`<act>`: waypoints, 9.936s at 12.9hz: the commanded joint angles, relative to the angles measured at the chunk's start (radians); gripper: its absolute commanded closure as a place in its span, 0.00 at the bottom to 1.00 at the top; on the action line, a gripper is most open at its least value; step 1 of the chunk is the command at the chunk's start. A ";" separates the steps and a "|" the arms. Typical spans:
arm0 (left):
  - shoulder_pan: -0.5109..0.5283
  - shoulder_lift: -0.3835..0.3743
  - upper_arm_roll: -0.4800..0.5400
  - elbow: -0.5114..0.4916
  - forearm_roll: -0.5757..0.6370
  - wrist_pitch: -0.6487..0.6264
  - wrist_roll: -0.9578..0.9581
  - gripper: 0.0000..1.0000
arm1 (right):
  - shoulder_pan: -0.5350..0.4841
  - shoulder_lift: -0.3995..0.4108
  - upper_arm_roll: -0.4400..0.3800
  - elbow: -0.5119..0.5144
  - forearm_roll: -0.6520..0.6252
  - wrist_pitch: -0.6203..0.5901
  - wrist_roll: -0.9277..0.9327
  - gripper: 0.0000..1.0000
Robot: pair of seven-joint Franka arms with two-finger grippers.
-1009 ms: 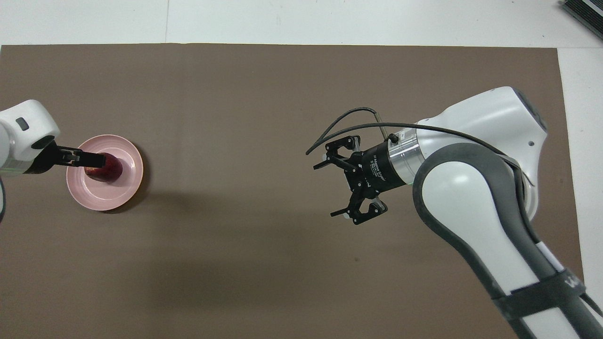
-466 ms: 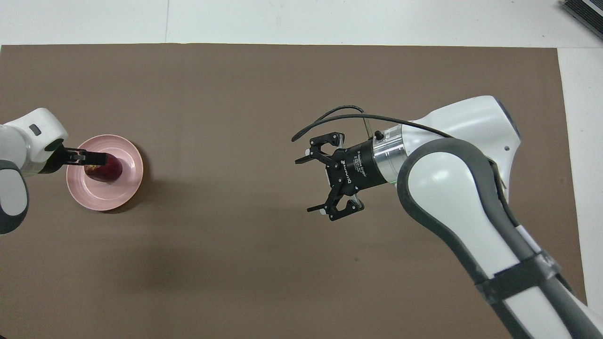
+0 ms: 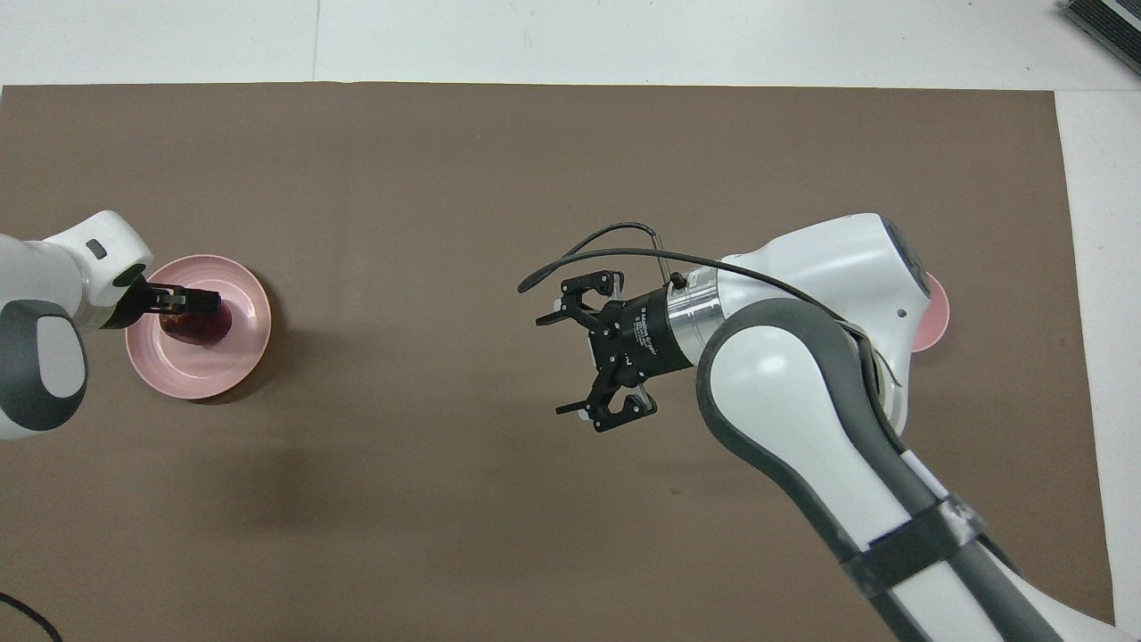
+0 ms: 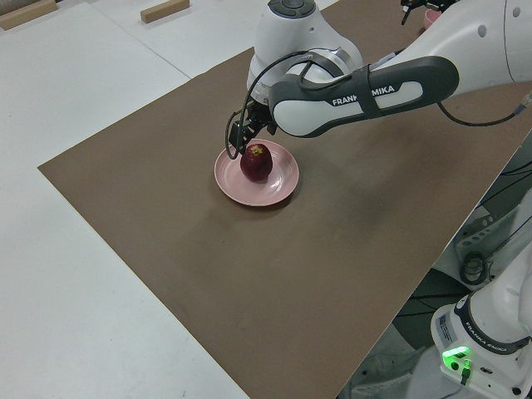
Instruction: Move apple from plate to bowl
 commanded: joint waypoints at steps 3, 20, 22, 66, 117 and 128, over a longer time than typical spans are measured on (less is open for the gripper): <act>0.027 -0.001 -0.006 -0.044 -0.016 0.021 0.046 0.55 | 0.015 -0.025 -0.001 -0.038 0.017 0.051 0.016 0.00; -0.072 -0.122 -0.037 0.086 -0.419 -0.209 0.088 1.00 | 0.018 -0.025 0.007 -0.035 0.022 0.059 0.023 0.00; -0.076 -0.122 -0.052 0.086 -0.526 -0.210 0.086 1.00 | 0.018 -0.025 0.007 -0.033 0.022 0.057 0.022 0.00; -0.239 -0.202 -0.281 0.068 -0.955 -0.140 -0.228 0.14 | 0.067 0.019 0.007 0.013 0.061 0.280 0.006 0.95; -0.092 -0.174 -0.046 0.611 0.053 -0.878 -0.155 0.00 | -0.525 0.038 0.008 0.052 -1.024 -0.018 -1.225 0.00; -0.088 -0.162 -0.026 0.666 0.116 -0.919 -0.161 0.00 | -0.387 -0.160 0.011 0.160 -1.009 -0.344 -1.231 0.00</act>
